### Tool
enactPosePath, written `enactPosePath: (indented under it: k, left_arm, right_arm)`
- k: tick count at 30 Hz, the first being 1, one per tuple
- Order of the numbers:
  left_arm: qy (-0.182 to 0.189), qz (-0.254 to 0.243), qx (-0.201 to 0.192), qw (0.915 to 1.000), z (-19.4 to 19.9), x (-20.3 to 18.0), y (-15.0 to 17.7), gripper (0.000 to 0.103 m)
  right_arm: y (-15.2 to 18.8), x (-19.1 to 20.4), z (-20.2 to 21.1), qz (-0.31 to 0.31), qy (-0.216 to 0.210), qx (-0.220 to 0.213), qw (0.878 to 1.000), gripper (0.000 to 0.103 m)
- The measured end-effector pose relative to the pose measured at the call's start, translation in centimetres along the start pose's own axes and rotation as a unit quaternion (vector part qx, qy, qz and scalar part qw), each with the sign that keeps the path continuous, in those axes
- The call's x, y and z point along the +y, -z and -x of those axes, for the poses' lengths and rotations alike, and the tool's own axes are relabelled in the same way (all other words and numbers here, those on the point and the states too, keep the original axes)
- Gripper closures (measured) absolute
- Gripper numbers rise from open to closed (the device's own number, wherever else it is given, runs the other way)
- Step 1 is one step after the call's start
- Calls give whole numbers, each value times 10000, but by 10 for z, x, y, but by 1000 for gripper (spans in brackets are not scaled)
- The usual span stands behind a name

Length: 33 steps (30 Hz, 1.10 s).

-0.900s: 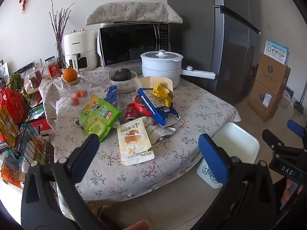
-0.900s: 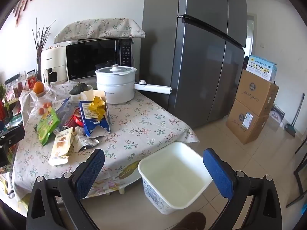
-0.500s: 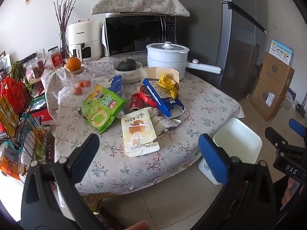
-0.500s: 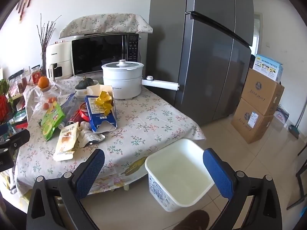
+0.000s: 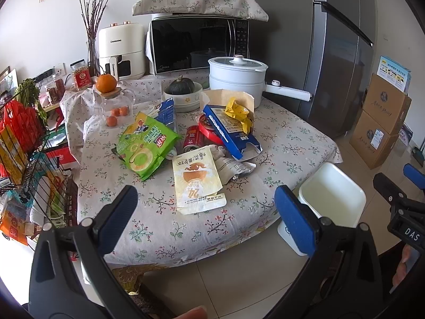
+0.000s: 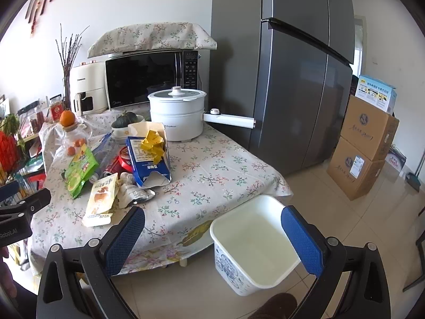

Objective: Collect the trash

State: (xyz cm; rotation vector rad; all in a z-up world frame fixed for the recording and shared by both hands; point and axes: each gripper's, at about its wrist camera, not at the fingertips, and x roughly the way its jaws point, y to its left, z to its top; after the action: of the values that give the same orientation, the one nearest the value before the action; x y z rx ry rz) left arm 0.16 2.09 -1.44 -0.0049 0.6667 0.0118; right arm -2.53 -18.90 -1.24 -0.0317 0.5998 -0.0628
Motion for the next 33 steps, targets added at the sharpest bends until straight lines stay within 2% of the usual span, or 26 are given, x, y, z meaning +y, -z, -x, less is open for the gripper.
enactPosePath:
  k: [33]
  left_arm:
    - [28, 43, 25, 10000, -1, -2, 3, 1]
  right_arm:
    - [0, -1, 0, -42, -13, -3, 10000, 0]
